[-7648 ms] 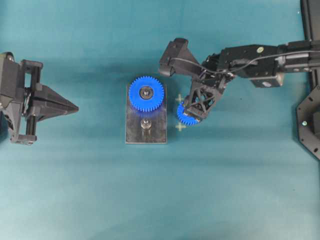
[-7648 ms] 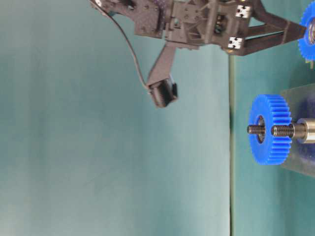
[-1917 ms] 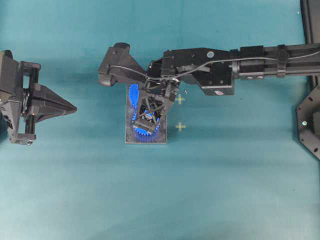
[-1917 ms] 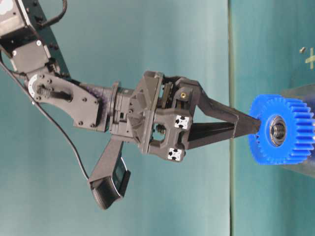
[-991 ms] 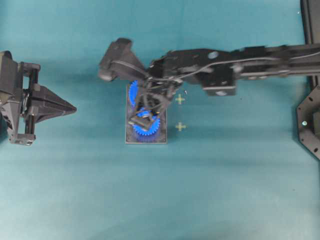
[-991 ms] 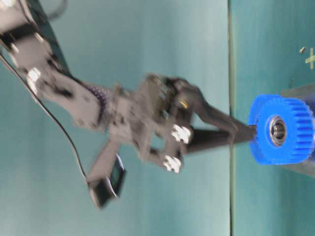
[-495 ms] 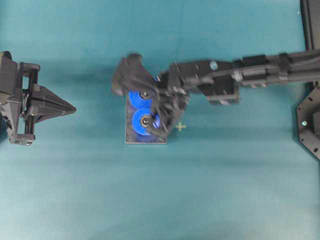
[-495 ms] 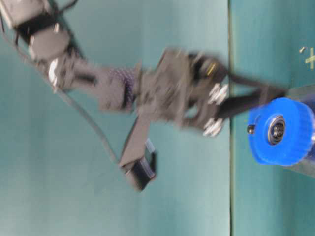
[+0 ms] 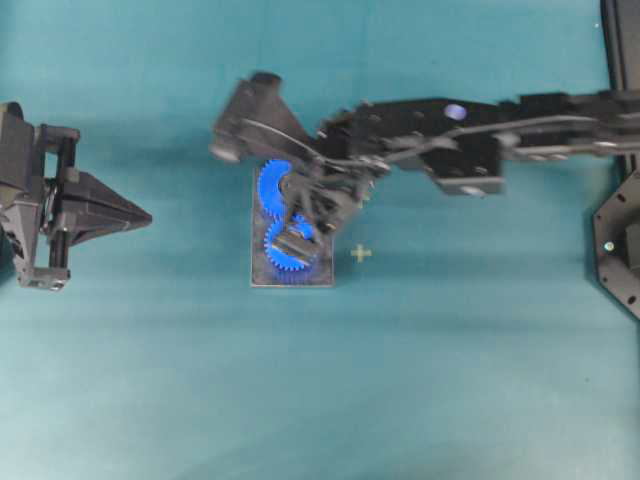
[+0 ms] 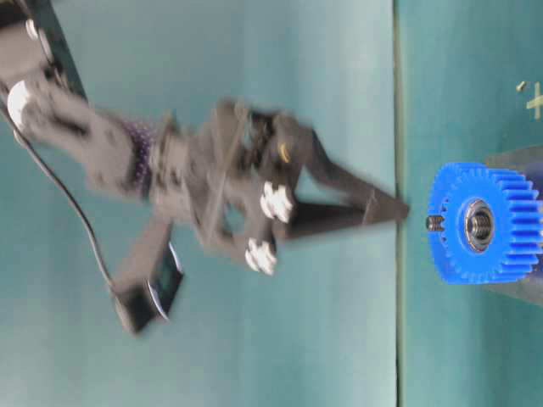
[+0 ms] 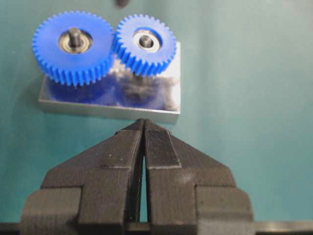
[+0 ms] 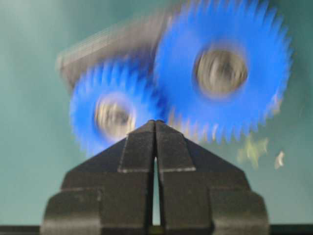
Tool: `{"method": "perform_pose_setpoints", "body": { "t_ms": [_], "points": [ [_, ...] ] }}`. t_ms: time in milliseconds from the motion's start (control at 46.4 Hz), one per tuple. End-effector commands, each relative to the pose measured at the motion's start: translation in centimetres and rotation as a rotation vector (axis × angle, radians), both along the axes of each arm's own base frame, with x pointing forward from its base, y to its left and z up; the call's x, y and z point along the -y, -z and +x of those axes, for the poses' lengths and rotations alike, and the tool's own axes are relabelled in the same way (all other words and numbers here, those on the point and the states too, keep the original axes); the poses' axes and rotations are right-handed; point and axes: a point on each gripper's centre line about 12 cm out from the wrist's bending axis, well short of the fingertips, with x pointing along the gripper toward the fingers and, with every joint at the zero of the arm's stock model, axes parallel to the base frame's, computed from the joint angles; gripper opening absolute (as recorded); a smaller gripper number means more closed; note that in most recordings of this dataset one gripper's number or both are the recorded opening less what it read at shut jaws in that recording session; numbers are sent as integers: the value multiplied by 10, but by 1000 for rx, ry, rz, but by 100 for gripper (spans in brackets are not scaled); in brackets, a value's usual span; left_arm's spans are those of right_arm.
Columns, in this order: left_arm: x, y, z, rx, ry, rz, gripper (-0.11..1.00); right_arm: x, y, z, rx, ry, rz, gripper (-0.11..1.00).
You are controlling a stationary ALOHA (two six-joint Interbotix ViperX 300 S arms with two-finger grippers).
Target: Fit the small gear onto the shaft.
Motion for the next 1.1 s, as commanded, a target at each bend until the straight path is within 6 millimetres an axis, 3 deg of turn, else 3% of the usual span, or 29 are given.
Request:
{"method": "perform_pose_setpoints", "body": {
  "t_ms": [0,237,560,668,862,969,1077],
  "points": [
    [0,-7,3,25,-1,0,0,0,-4,13,38,-5,-4,2],
    [0,-8,1,32,-2,-2,0,-11,16,7,-33,-14,18,2],
    [0,-7,0,32,-1,0,0,-20,18,-23,-74,20,38,2],
    [-1,-8,0,35,-3,0,0,-24,14,-26,-71,13,39,2],
    [-1,-11,-2,48,-5,-2,0,-27,-11,-29,-14,17,39,2],
    [-1,-11,-2,49,-4,0,0,-21,-27,-24,37,28,23,2],
    [-1,-11,-2,51,-3,0,0,-19,-31,-15,58,23,14,2]
  ]
}}
